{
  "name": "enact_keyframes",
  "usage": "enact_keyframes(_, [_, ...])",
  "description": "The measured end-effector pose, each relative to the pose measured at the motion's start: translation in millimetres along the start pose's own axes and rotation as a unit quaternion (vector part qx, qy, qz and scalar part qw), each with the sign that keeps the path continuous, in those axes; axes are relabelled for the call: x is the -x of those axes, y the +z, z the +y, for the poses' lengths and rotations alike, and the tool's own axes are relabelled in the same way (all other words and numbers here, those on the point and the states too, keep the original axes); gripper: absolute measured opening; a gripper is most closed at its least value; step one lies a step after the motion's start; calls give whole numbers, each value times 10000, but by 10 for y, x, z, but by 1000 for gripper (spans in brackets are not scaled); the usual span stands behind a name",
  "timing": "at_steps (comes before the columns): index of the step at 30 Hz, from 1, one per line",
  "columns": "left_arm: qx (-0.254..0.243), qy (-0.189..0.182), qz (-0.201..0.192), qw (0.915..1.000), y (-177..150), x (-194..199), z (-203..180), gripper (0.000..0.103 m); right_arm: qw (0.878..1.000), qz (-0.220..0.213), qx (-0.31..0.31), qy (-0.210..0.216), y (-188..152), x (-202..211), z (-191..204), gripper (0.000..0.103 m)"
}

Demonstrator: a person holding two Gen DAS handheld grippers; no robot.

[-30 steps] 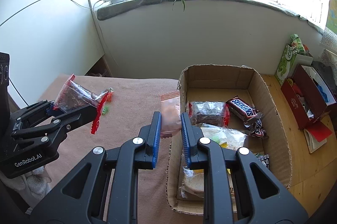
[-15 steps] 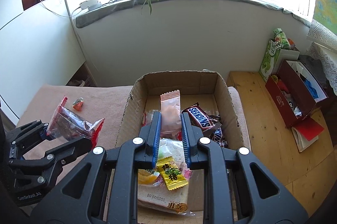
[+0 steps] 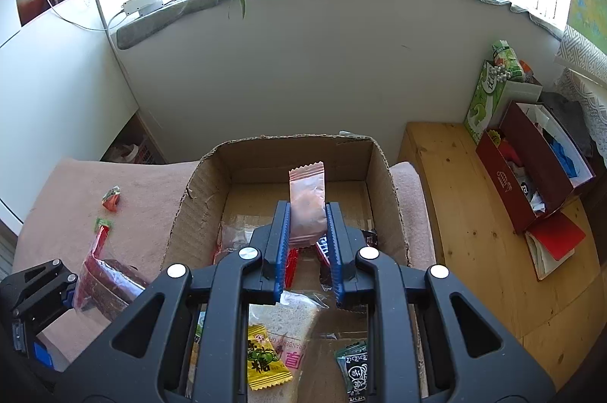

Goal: Organize snacks
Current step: 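Carry the pink candy to the box with the right tool while the left tool carries the dark-snack bag there, then open both tools over the box, releasing the pink candy and dark-snack bag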

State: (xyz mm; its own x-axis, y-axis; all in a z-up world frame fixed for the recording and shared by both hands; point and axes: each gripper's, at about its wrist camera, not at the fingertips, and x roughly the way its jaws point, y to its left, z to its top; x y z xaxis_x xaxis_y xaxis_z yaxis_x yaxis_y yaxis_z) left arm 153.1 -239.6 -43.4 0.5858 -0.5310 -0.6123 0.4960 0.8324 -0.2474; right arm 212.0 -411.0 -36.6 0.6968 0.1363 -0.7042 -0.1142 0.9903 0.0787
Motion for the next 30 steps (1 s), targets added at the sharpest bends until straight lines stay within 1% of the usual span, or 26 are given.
enact_keyframes(8, [-21,-55,60,10000,28,-88,-88,43,9998,124,-118,83,16,-168,-109,19])
enact_keyframes(22, [-140,-169,78,9997,57,-125,-214,45,9999,87,-111,55,26,-163,-150,20])
enact_keyframes(24, [-146,-176,67,9997,60,-117,-217,46,9999,77,-94,44,29,-154,-143,21])
enact_keyframes(27, [-151,-163,54,9997,67,-106,-221,46,9999,75,-67,-14,28,-144,-139,29])
enact_keyframes(29, [-137,-167,54,9998,67,-103,-217,46,9999,32,-78,-57,27,-123,-148,44])
enact_keyframes(30, [-136,-162,51,9998,67,-98,-216,46,9999,3,-88,-83,26,-109,-156,48])
